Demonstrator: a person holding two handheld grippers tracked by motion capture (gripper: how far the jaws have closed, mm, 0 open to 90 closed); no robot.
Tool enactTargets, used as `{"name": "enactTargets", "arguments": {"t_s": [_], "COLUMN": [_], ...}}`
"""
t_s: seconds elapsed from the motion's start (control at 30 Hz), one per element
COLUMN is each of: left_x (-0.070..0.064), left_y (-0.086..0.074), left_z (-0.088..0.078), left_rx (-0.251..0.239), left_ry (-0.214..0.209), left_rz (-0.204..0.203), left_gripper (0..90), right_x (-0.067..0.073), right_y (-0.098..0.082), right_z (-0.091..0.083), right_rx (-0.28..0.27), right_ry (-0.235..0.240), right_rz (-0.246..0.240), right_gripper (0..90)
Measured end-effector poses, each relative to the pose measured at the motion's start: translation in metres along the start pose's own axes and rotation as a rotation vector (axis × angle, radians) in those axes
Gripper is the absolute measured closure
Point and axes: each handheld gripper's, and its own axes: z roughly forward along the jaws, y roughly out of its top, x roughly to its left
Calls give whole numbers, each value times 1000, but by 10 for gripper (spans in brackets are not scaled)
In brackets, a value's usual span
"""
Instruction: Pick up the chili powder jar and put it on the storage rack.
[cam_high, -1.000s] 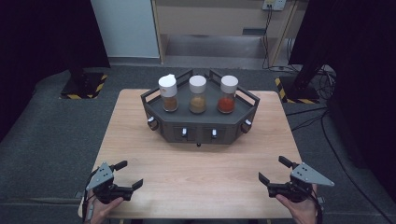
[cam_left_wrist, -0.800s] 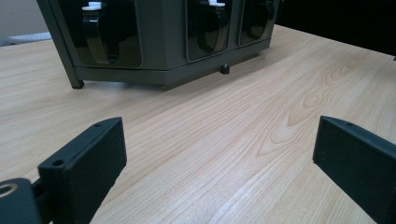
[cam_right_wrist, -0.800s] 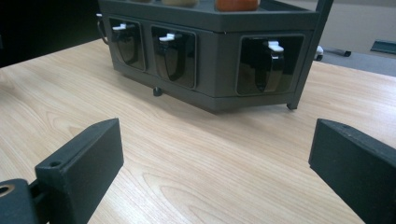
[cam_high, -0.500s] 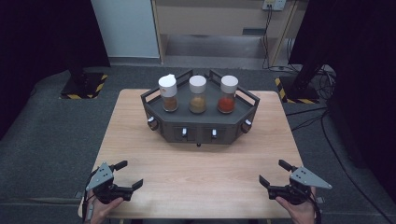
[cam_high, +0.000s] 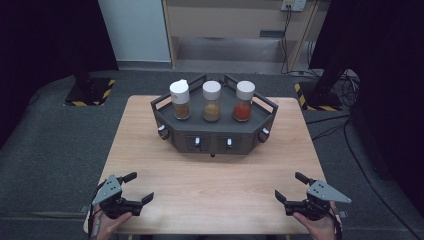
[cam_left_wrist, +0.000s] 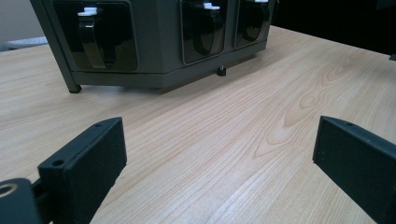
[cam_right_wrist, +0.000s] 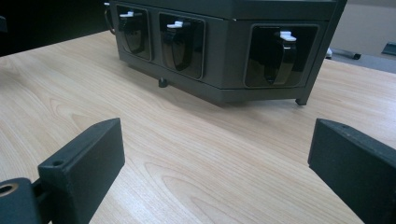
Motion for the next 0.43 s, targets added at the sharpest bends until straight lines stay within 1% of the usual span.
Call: {"name": "enactTargets", "arguments": {"t_s": [0.43], "left_x": [0], "left_y": [0], "left_z": [0], "left_rx": [1], "left_ry": [-1], "left_rz": [4], "left_gripper": [17], "right_x": [-1], "right_y": [0], "right_z": [0], "right_rx": [3], "right_ry": [-1], "right_rz": [4], "right_gripper": [37]}}
